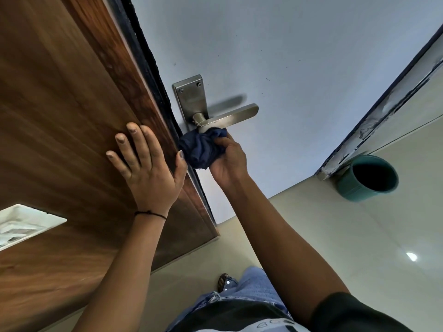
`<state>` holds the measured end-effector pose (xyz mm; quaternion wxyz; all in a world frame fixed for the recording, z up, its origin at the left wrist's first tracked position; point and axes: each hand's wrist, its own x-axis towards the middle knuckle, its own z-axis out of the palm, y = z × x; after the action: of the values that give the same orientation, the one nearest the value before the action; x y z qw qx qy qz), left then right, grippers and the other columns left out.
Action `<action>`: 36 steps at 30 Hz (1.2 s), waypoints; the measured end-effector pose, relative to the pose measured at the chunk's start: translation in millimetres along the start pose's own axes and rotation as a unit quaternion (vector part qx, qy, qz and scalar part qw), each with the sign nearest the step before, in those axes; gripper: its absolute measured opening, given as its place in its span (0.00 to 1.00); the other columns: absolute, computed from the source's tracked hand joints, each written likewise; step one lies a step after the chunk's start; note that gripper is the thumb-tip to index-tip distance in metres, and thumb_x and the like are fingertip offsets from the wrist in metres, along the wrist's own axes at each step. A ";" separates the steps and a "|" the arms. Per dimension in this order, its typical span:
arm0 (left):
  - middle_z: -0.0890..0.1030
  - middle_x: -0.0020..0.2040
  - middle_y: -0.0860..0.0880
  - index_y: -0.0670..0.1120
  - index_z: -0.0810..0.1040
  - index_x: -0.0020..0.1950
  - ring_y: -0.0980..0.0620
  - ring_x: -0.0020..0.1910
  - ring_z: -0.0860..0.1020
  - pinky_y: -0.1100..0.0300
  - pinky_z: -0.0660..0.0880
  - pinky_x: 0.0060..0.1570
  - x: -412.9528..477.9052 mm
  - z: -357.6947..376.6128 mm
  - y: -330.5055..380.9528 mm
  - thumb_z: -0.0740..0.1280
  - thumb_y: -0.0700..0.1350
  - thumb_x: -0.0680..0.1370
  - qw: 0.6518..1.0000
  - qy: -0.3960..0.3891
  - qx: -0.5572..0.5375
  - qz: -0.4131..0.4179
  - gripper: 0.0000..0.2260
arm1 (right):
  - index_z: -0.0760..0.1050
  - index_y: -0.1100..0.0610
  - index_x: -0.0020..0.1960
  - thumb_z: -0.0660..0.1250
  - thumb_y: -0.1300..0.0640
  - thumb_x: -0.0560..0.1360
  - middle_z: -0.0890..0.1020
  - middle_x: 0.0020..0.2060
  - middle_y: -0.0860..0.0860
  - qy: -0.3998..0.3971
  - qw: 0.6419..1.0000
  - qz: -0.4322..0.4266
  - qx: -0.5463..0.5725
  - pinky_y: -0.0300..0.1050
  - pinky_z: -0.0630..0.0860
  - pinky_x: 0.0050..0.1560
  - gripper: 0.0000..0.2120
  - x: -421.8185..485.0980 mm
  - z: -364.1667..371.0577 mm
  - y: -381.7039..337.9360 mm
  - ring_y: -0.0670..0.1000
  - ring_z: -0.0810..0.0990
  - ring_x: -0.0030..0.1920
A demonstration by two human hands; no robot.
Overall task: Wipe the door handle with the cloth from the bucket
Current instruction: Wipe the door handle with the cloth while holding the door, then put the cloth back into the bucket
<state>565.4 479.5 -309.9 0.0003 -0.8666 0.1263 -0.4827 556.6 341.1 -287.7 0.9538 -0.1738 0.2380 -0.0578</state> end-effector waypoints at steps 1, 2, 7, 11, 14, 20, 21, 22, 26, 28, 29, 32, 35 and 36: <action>0.57 0.70 0.36 0.36 0.51 0.74 0.34 0.68 0.56 0.48 0.35 0.73 0.1 -0.2 -0.4 0.58 0.55 0.78 1.000 -0.002 0.000 0.001 0.33 | 0.73 0.64 0.50 0.50 0.74 0.76 0.76 0.49 0.60 0.004 1.000 0.002 0.003 0.54 0.73 0.66 0.15 0.5 -1.7 -4.7 0.59 0.77 0.49; 0.57 0.70 0.36 0.36 0.52 0.74 0.34 0.68 0.56 0.48 0.35 0.73 0.2 -1.0 -1.1 0.58 0.55 0.78 1.000 -0.006 0.001 0.002 0.33 | 0.72 0.64 0.52 0.50 0.74 0.77 0.75 0.53 0.61 0.015 1.000 0.000 0.008 0.56 0.68 0.71 0.14 1.4 -4.1 -10.7 0.60 0.76 0.52; 0.65 0.69 0.30 0.33 0.56 0.73 0.32 0.67 0.56 0.48 0.35 0.73 1.2 -5.3 4.8 0.60 0.53 0.77 1.000 -0.013 0.009 -0.014 0.32 | 0.71 0.62 0.43 0.47 0.71 0.78 0.76 0.41 0.60 0.008 0.998 -0.061 0.002 0.52 0.71 0.62 0.16 -3.2 -22.8 -63.0 0.56 0.76 0.42; 0.61 0.69 0.24 0.30 0.52 0.72 0.30 0.69 0.51 0.50 0.36 0.73 8.5 -12.4 30.4 0.65 0.43 0.73 0.990 -0.015 -0.089 -0.107 0.35 | 0.71 0.62 0.49 0.48 0.69 0.78 0.72 0.43 0.58 0.016 0.991 -0.104 -0.083 0.45 0.67 0.40 0.12 -17.4 -48.3 -103.3 0.55 0.72 0.40; 0.56 0.71 0.24 0.29 0.50 0.72 0.31 0.72 0.50 0.51 0.38 0.75 15.9 -22.8 69.7 0.66 0.39 0.70 0.974 -0.035 -0.198 -0.108 0.38 | 0.71 0.61 0.51 0.50 0.66 0.79 0.73 0.44 0.56 0.021 0.989 -0.112 -0.092 0.45 0.69 0.45 0.11 -33.1 -75.8 -134.5 0.55 0.73 0.44; 0.56 0.76 0.37 0.37 0.53 0.76 0.41 0.77 0.53 0.42 0.54 0.74 29.8 -50.7 219.1 0.62 0.38 0.75 0.879 -0.143 -0.454 -0.023 0.31 | 0.75 0.62 0.56 0.60 0.52 0.78 0.84 0.45 0.56 0.031 0.996 -0.079 0.012 0.50 0.75 0.60 0.14 -78.8 -157.3 -221.7 0.55 0.84 0.50; 0.57 0.77 0.41 0.39 0.54 0.76 0.44 0.77 0.54 0.45 0.55 0.74 28.4 -55.8 243.9 0.62 0.39 0.77 0.848 -0.184 -0.495 -0.032 0.30 | 0.75 0.62 0.57 0.62 0.50 0.78 0.84 0.46 0.57 0.032 0.996 -0.086 -0.002 0.50 0.77 0.56 0.16 -87.1 -170.4 -237.6 0.55 0.85 0.50; 0.59 0.77 0.44 0.42 0.55 0.76 0.48 0.77 0.56 0.49 0.56 0.75 27.8 -62.2 272.3 0.61 0.41 0.78 0.808 -0.233 -0.538 -0.052 0.28 | 0.76 0.61 0.57 0.64 0.49 0.78 0.84 0.47 0.57 0.032 0.994 -0.097 -0.029 0.48 0.79 0.53 0.16 -97.5 -183.2 -257.8 0.54 0.85 0.50; 0.71 0.69 0.52 0.53 0.67 0.70 0.56 0.66 0.70 0.71 0.66 0.64 28.6 -80.5 374.8 0.60 0.50 0.80 0.564 -0.512 -0.619 -0.191 0.18 | 0.75 0.59 0.50 0.68 0.51 0.74 0.81 0.43 0.55 0.032 0.976 -0.145 -0.158 0.42 0.78 0.46 0.11 -134.9 -229.3 -328.3 0.50 0.82 0.44; 0.77 0.58 0.48 0.53 0.73 0.55 0.52 0.54 0.76 0.61 0.72 0.58 27.0 -87.1 424.8 0.63 0.53 0.78 0.423 -0.628 -0.614 -0.224 0.08 | 0.78 0.61 0.52 0.69 0.51 0.73 0.82 0.50 0.56 0.089 0.973 -0.155 -0.144 0.44 0.76 0.53 0.14 -149.2 -259.5 -362.1 0.50 0.83 0.51; 0.77 0.52 0.48 0.53 0.72 0.51 0.52 0.48 0.76 0.59 0.72 0.52 24.7 -90.6 447.4 0.64 0.52 0.77 0.382 -0.662 -0.606 -0.222 0.05 | 0.78 0.61 0.54 0.68 0.51 0.74 0.82 0.54 0.56 0.104 0.974 -0.157 -0.126 0.44 0.76 0.57 0.15 -155.4 -273.4 -376.3 0.50 0.82 0.55; 0.81 0.51 0.46 0.49 0.72 0.59 0.50 0.47 0.79 0.56 0.75 0.53 14.3 -99.6 504.9 0.65 0.45 0.78 0.329 -0.717 -0.580 -0.201 0.10 | 0.82 0.59 0.53 0.70 0.48 0.74 0.85 0.54 0.56 0.126 0.976 -0.162 -0.066 0.45 0.81 0.53 0.16 -166.1 -307.2 -411.1 0.52 0.84 0.56; 0.79 0.56 0.38 0.40 0.67 0.68 0.46 0.50 0.78 0.55 0.78 0.51 10.8 -102.6 560.4 0.67 0.35 0.76 0.327 -0.717 -0.582 -0.203 0.22 | 0.80 0.60 0.51 0.75 0.46 0.66 0.86 0.48 0.55 0.198 0.964 -0.169 -0.057 0.41 0.82 0.43 0.21 -163.5 -333.3 -446.2 0.49 0.86 0.49; 0.79 0.55 0.37 0.38 0.67 0.68 0.46 0.50 0.78 0.57 0.79 0.48 11.1 -100.8 575.4 0.67 0.33 0.75 0.341 -0.708 -0.584 -0.203 0.23 | 0.79 0.60 0.51 0.75 0.48 0.65 0.86 0.48 0.56 0.222 0.958 -0.169 -0.061 0.41 0.81 0.42 0.21 -159.9 -339.2 -456.2 0.49 0.86 0.47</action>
<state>360.8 -67.8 -317.1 -0.5148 -0.6627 0.1494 0.5230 242.5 -156.8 -334.8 0.8407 -0.2521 0.4142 -0.2409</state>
